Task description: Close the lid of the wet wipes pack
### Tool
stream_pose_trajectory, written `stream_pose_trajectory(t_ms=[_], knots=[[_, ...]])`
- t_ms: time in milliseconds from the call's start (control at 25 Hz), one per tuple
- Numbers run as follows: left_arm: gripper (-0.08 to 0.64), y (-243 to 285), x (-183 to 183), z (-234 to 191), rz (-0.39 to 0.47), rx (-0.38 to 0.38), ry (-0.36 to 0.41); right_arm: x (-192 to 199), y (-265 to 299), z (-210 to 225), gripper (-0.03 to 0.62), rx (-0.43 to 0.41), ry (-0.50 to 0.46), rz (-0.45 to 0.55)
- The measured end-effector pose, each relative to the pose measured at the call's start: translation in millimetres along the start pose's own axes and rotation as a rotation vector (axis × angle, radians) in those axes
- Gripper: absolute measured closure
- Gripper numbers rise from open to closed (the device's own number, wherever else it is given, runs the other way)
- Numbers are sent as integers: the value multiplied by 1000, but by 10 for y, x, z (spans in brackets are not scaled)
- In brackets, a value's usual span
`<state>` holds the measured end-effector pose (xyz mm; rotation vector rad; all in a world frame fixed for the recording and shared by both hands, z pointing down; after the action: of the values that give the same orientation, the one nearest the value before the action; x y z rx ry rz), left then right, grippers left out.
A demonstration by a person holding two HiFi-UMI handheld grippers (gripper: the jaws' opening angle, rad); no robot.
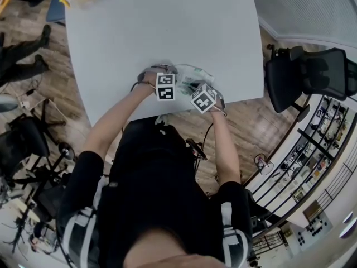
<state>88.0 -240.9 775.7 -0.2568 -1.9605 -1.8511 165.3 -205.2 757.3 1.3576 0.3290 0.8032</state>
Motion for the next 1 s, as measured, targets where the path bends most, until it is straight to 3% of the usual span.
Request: stream_pose_trajectory(t_ms=[200,320,360,440,640,800,920,1000], knots=[[402,4,45,-5,-3,-23,-11,-19,28,-12,527,30,37,30],[414,-28,51,29,10,-58,-44,40,-35,-15,509,35,175,133],[422,-69,47,52,26,-74,-59,69,-90,-36,474,53,228,177],[424,-228,19,108,77,-119,-104,136,-249,-115,472,103,307,270],[506,-885,-194,390,262,-311,-272,433,-825,-511,479,201,464,532],[519,-1582,-400,917,513,-460,-463,693,-1398,-1039,500,300,598,771],[522,-2162,-530,1433,676,-590,-590,891,-1823,-1489,506,351,606,890],[522,-2467,-605,1764,725,-676,-620,1029,-2104,-1740,515,384,602,959]])
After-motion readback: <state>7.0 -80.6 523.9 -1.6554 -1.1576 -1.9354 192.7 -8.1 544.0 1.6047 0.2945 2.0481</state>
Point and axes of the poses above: the fingertips, and each gripper's own axes: y forward along the fingers, z to its right, x out of its underside, the point moved 5 cm from there along -y, backward along the fingers, and after that the axes turned 5 degrees about y, right-handed, at the moved point
